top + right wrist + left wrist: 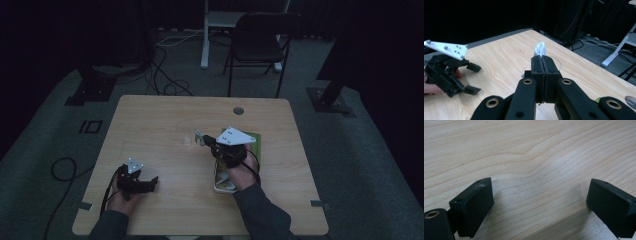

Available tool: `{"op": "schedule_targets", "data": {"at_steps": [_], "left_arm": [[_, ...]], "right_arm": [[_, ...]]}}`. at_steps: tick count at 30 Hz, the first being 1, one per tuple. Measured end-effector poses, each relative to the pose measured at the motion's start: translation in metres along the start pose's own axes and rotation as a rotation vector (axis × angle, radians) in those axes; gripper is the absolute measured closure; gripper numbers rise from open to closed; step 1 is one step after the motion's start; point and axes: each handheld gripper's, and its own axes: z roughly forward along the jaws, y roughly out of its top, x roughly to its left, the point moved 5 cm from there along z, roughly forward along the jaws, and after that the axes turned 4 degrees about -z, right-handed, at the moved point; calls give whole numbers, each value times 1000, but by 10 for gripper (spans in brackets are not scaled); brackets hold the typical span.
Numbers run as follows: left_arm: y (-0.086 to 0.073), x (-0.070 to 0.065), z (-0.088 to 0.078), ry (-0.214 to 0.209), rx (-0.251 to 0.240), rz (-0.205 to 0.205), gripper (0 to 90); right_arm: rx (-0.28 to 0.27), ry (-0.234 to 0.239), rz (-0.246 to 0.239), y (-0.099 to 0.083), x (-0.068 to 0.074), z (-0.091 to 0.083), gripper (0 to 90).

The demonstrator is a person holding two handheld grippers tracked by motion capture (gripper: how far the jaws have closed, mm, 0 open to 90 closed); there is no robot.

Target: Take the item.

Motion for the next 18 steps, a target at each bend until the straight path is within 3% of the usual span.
{"op": "schedule_targets", "data": {"at_steps": [4, 18], "left_arm": [[0, 0, 0, 0, 0, -1, 80], [0, 0, 0, 0, -2, -1, 80]], "right_arm": [[-9, 0, 22, 3, -5, 5, 895], [-5, -12, 32, 8, -12, 31, 896]]}}
